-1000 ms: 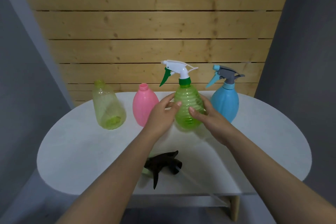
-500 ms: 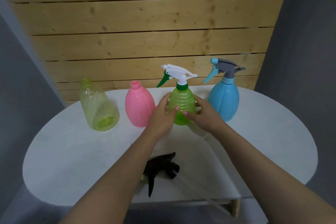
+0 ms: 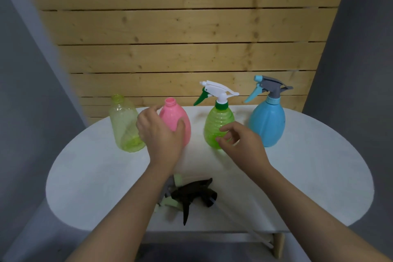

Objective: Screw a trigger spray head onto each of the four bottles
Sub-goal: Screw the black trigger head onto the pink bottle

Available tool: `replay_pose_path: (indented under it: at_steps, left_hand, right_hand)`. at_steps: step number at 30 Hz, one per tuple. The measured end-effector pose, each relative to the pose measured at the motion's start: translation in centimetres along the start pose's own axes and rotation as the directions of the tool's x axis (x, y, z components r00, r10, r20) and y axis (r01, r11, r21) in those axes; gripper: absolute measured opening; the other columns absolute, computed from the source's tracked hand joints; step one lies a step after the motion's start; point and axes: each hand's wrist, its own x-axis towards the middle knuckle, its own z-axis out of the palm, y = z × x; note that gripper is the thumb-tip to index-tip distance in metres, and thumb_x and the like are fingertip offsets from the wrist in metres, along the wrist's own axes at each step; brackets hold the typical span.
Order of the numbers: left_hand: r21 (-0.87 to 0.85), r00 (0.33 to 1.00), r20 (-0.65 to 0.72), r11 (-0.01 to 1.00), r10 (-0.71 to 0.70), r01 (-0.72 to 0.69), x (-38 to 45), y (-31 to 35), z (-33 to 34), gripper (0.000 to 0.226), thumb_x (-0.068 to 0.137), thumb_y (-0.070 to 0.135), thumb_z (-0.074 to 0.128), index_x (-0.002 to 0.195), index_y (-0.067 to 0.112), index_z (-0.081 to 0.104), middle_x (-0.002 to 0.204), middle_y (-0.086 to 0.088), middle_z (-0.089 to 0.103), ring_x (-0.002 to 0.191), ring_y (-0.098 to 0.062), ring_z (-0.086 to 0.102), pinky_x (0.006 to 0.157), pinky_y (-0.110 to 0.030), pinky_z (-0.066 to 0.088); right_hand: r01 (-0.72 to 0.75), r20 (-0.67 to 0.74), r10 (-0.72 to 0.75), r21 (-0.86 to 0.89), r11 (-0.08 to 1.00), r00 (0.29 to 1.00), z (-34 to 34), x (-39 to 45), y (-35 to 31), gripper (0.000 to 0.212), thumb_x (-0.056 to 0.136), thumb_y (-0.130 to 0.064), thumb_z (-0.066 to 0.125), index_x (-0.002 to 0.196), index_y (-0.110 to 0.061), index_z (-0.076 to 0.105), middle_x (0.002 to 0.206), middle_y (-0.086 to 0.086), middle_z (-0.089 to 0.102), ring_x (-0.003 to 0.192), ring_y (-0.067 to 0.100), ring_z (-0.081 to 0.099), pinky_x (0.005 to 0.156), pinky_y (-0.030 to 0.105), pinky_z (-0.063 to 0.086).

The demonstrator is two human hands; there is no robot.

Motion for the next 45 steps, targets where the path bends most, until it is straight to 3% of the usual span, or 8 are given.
replay_pose_path:
  at_steps: [4,8,11,15,23,29,38,45]
  left_hand:
    - [0.044,0.952,0.242,0.982,-0.189,0.184,1.3,-2.0,0.6,0.093,0.069,0.032,0.075,0.142,0.009,0.022,0.144,-0.015,0.029,0.133,-0.032,0.028,0.106,-0.046,0.032]
    - [-0.045,0.91,0.368,0.974,-0.189,0.221,2.1,-3.1,1.1,0.083,0.066,0.029,0.075,0.134,0.011,0.032,0.128,-0.013,0.048,0.113,-0.035,0.05,0.084,-0.046,0.049]
    - [-0.071,0.886,0.404,0.958,-0.229,0.279,2.6,-3.5,1.3,0.095,0.065,0.03,0.077,0.142,0.016,0.023,0.136,-0.009,0.045,0.116,-0.031,0.05,0.084,-0.04,0.049]
    - [-0.077,0.898,0.39,0.965,-0.203,0.251,2.3,-3.3,1.0,0.083,0.06,0.027,0.078,0.131,0.017,0.038,0.124,-0.006,0.05,0.096,-0.022,0.054,0.058,-0.025,0.041]
    - [-0.142,0.813,0.524,0.915,-0.255,0.378,0.9,-1.7,-1.8,0.073,0.063,0.032,0.08,0.124,0.021,0.041,0.105,0.006,0.053,0.085,-0.01,0.057,0.065,-0.029,0.05]
    - [-0.228,0.638,0.741,0.814,-0.211,0.534,-1.2,-0.1,-3.8,0.066,0.06,0.039,0.08,0.116,0.02,0.05,0.111,-0.003,0.062,0.097,-0.019,0.066,0.085,-0.041,0.056]
    - [-0.087,0.594,0.805,0.989,-0.002,0.121,-4.2,-0.6,-5.6,0.022,0.081,0.041,0.064,0.093,0.024,0.072,0.089,0.012,0.07,0.074,0.007,0.061,0.069,-0.012,0.044]
    - [0.061,0.564,0.823,0.974,0.075,-0.219,-6.2,-1.6,-5.4,0.032,0.077,0.042,0.068,0.102,0.022,0.07,0.081,0.012,0.057,0.078,-0.007,0.053,0.064,-0.012,0.039]
  right_hand:
    - [-0.032,0.13,0.022,0.07,0.997,0.991,1.6,-0.2,-0.2,0.019,0.079,-0.029,0.071,0.095,-0.024,0.065,0.076,-0.008,0.063,0.069,0.009,0.055,0.061,0.018,0.042]
    - [-0.006,0.171,0.0,0.033,0.999,0.985,2.6,0.3,-0.2,0.028,0.08,-0.03,0.071,0.106,-0.022,0.065,0.086,-0.003,0.065,0.07,0.004,0.054,0.059,0.005,0.037]
    - [0.002,0.187,-0.008,0.032,0.999,0.982,3.1,0.7,-0.3,0.038,0.08,-0.031,0.071,0.115,-0.02,0.061,0.093,-0.004,0.061,0.073,0.003,0.054,0.06,0.0,0.038]
    - [-0.011,0.213,-0.001,0.053,0.999,0.977,3.7,1.0,-0.2,0.051,0.078,-0.032,0.072,0.125,-0.021,0.055,0.102,-0.005,0.058,0.085,0.009,0.056,0.063,0.002,0.039]
    - [0.048,0.381,-0.099,0.141,0.989,0.919,3.3,0.4,-0.5,0.092,0.069,-0.034,0.079,0.145,-0.024,0.028,0.138,-0.004,0.045,0.115,0.011,0.049,0.087,0.019,0.04]
    - [0.036,0.397,-0.116,0.205,0.978,0.911,1.0,-0.7,-1.6,0.096,0.064,-0.038,0.081,0.14,-0.035,0.022,0.133,-0.008,0.04,0.109,0.014,0.05,0.073,0.019,0.048]
    - [0.06,0.352,-0.068,0.032,0.998,0.933,-5.5,-3.2,-0.2,0.088,0.062,-0.03,0.083,0.135,-0.036,0.034,0.116,-0.014,0.047,0.095,0.004,0.05,0.064,0.014,0.041]
    - [0.007,0.409,0.001,-0.018,1.0,0.912,-8.0,-5.2,0.5,0.088,0.052,-0.046,0.075,0.13,-0.042,0.033,0.106,-0.023,0.046,0.094,-0.002,0.05,0.061,0.013,0.042]
